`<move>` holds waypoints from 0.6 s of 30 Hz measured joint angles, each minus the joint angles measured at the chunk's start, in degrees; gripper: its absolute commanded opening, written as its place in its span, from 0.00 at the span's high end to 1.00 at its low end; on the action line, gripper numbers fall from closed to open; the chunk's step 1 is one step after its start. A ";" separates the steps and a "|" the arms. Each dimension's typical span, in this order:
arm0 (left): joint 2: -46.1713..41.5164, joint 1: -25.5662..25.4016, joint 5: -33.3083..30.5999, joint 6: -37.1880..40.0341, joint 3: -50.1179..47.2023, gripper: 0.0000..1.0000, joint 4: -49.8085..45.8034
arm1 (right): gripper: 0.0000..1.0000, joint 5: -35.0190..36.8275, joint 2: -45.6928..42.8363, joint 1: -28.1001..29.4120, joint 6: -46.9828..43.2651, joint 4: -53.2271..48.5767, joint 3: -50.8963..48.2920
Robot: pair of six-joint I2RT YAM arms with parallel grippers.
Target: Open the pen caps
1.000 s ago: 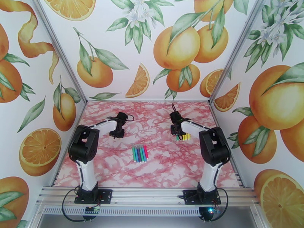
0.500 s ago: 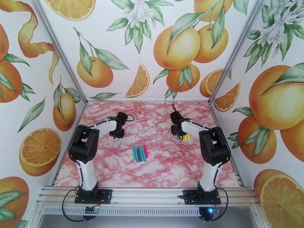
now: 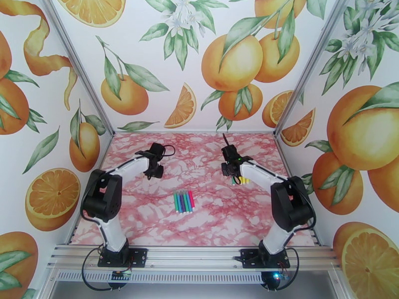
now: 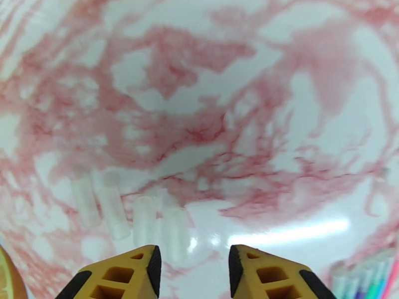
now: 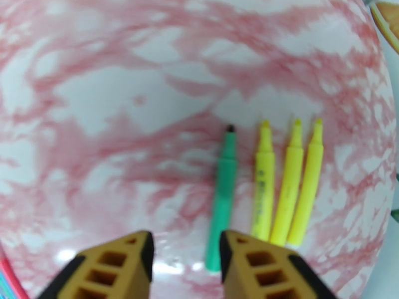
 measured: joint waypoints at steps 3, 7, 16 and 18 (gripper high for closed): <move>-3.23 0.00 1.99 0.66 -1.40 0.45 1.60 | 0.55 -2.73 -3.19 2.73 -0.46 1.70 -2.67; -6.84 0.00 5.97 1.11 -4.63 0.35 4.20 | 0.54 -7.10 -5.29 5.09 -0.33 3.21 -4.31; -14.73 0.00 17.51 0.50 -13.55 0.27 13.88 | 0.52 -16.39 -7.72 7.10 0.92 4.57 -6.75; -15.98 0.00 18.64 0.22 -14.49 0.27 15.50 | 0.52 -17.42 -7.72 8.26 1.03 4.55 -6.97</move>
